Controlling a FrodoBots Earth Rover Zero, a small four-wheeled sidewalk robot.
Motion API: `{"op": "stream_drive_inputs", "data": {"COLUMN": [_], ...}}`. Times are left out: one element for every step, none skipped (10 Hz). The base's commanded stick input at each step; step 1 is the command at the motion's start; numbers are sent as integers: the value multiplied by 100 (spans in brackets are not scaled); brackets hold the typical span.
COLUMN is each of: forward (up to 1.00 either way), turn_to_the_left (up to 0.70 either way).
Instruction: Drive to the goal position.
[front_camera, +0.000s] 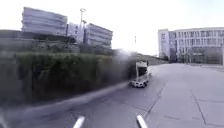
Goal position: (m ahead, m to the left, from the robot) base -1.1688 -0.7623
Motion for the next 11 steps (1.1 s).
{"op": "stream_drive_inputs", "data": {"forward": [100, 100, 100, 100, 100, 100, 100, 100, 100, 100, 100], "turn_to_the_left": [27, 27, 27, 27, 27, 27, 27, 27, 27, 27, 27]}}
